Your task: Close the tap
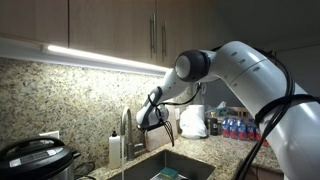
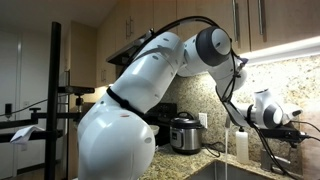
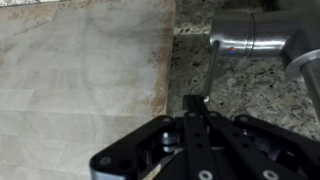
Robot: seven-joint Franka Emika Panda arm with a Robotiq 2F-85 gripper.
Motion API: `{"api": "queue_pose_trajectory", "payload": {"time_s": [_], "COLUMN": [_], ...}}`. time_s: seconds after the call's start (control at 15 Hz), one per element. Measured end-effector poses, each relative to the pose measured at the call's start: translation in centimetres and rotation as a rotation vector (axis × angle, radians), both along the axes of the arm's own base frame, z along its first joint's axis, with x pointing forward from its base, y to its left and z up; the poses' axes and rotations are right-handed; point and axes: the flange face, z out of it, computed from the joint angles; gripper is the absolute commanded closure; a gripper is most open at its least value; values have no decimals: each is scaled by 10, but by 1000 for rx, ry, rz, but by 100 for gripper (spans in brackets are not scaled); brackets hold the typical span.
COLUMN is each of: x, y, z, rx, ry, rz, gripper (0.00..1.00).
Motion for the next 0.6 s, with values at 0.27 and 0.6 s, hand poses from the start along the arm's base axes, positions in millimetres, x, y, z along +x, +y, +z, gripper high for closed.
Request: {"api": "queue_pose_trajectory", "payload": {"time_s": [0.27,0.6], "x": [0,0], "y": [1,1], "z": [0,0], "rx": [4,11], "ry": [-1,-5], "rz": [1,2], "gripper": [96,96]}}
